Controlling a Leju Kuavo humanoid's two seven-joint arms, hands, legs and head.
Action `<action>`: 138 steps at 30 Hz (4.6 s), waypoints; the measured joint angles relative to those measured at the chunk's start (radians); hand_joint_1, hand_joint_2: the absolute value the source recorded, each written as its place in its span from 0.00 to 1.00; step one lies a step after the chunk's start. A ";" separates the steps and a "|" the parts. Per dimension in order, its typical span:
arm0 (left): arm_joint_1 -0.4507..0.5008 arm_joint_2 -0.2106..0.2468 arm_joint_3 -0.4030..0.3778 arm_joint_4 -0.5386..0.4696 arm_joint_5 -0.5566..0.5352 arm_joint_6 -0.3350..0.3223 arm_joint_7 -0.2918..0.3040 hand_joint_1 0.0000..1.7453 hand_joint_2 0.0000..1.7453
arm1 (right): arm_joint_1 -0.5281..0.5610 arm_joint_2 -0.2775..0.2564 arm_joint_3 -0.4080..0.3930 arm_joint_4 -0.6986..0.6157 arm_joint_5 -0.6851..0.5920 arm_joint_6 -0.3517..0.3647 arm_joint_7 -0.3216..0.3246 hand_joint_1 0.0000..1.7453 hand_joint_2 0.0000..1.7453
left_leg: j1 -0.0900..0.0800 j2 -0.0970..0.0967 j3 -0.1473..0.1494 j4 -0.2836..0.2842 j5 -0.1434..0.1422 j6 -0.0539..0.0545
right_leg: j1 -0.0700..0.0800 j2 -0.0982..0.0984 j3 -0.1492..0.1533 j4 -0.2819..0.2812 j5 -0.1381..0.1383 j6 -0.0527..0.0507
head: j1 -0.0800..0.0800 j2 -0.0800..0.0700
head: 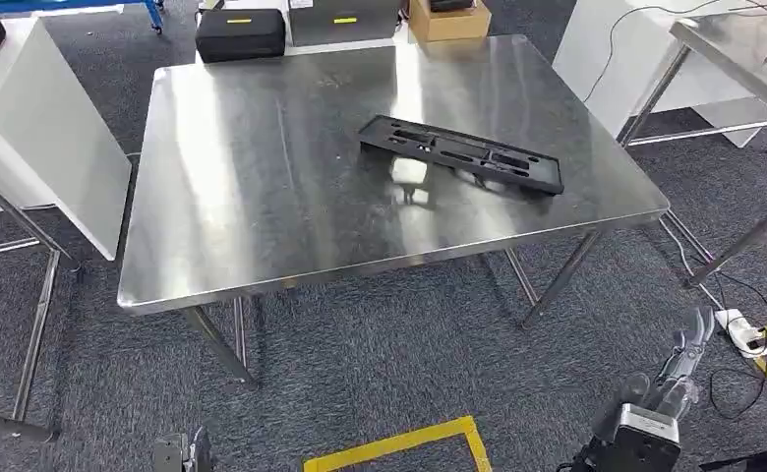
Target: Take the parts from the cabinet and place them on the table.
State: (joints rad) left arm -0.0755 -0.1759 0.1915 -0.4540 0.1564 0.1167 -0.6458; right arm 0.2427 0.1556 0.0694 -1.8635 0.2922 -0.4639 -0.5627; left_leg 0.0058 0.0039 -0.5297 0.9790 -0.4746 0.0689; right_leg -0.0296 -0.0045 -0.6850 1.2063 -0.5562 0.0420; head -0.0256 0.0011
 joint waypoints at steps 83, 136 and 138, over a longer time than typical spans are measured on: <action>-0.010 -0.008 0.085 0.027 -0.074 -0.020 -0.016 0.00 0.00 | 0.066 0.003 -0.025 -0.004 -0.039 0.008 0.012 0.00 0.00 | 0.002 -0.004 0.022 0.069 -0.031 -0.057 | 0.020 0.002 0.135 -0.235 0.108 -0.034 | -0.020 0.000; -0.027 -0.035 0.073 -0.035 -0.047 -0.055 0.024 0.00 0.00 | 0.074 0.074 -0.147 -0.042 -0.164 0.203 -0.007 0.00 0.00 | 0.001 0.052 0.035 0.001 -0.050 -0.057 | 0.000 -0.007 0.143 -0.235 0.102 -0.010 | -0.007 0.000; -0.026 -0.035 0.073 -0.035 -0.047 -0.056 0.024 0.00 0.00 | 0.072 0.074 -0.148 -0.041 -0.163 0.209 -0.010 0.00 0.00 | 0.003 0.003 -0.025 0.137 -0.137 -0.060 | 0.003 0.008 0.135 -0.235 0.108 -0.023 | -0.013 0.000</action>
State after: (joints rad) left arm -0.1010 -0.2106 0.2644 -0.4894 0.1091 0.0607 -0.6214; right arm 0.3147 0.2293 -0.0786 -1.9047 0.1289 -0.2545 -0.5726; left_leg 0.0090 0.0073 -0.5549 1.1161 -0.6119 0.0090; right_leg -0.0266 0.0036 -0.5498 0.9715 -0.4484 0.0188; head -0.0381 0.0011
